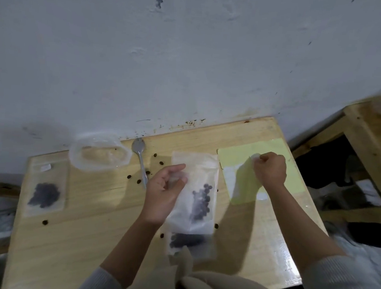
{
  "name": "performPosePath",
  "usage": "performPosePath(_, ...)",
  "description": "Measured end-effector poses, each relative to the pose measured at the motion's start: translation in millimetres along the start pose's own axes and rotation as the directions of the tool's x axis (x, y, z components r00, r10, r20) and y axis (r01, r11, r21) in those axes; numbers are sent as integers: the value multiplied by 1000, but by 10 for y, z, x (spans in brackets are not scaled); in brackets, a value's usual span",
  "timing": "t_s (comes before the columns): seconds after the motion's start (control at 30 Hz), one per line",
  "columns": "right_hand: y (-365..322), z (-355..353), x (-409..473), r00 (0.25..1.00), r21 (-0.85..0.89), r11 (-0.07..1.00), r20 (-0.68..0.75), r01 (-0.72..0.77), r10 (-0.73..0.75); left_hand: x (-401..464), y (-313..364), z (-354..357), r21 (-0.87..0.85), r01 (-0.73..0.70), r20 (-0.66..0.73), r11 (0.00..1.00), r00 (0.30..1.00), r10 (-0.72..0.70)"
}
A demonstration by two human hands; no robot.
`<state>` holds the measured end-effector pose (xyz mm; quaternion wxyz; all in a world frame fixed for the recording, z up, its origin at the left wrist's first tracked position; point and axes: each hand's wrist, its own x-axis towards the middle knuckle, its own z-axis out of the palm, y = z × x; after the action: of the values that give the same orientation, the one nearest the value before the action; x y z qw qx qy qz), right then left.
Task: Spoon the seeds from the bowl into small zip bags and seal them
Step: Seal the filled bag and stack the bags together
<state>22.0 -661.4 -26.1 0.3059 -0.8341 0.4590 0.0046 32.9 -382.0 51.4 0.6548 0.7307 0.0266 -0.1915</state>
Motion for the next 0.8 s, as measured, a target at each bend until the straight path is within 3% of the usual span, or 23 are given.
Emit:
performPosePath(0.17, -25, 9, 62, 1000, 3, 1000, -3, -3, 3, 46, 37, 40, 34, -35, 22, 999, 999, 34)
performPosePath(0.3, -123, -145, -115, 994, 203, 977, -97, 60, -41, 30, 69, 43, 53, -29, 16, 998, 999, 29)
performPosePath(0.43, -375, -313, -561, 994, 564, 820, -92, 99, -57, -17, 93, 24, 73, -47, 17, 996, 999, 45)
performPosePath(0.6, -778, -369, -1343, 980, 812, 578, 34, 87, -196, -135, 175, 33, 77, -90, 13, 993, 996, 89)
performPosePath(0.67, -904, -333, -1556, 972, 811, 579, 61, 84, -227, -197, 197, 27, 73, -101, 13, 992, 995, 100)
performPosePath(0.8, -1042, -205, -1818, 952, 704, 696, 91, 145, -291, -368, 241, -78, 39, -166, -17, 985, 986, 167)
